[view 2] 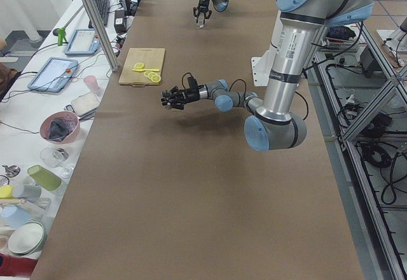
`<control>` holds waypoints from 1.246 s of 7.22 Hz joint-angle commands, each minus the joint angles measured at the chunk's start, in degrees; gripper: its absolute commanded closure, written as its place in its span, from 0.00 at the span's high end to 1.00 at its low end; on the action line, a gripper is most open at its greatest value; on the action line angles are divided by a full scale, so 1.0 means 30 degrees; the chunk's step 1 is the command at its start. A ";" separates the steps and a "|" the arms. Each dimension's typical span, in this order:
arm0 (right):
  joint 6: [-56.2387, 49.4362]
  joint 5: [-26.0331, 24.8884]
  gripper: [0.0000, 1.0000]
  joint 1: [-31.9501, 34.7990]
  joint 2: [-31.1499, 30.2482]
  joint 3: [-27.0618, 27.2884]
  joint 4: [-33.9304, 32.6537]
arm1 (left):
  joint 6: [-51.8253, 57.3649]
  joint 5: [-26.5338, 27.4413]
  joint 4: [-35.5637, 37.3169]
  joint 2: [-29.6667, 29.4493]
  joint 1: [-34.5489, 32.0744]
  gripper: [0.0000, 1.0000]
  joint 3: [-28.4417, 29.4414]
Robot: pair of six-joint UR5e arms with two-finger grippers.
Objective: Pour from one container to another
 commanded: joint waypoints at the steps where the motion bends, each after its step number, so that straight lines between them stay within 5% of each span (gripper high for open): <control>1: 0.0142 -0.0010 0.00 0.0001 0.0002 0.0000 0.0000 | 0.0019 -0.0490 0.0080 -0.0089 0.0367 0.00 0.0253; 5: 0.0143 -0.0185 0.29 0.0001 0.0002 0.0000 0.0000 | 0.0340 -0.1166 0.0138 -0.0147 0.0661 0.00 0.0399; 9: 0.0202 -0.0361 0.32 0.0001 0.0061 0.0000 0.0117 | 0.1015 -0.0992 0.0285 -0.0176 0.1187 0.00 0.0488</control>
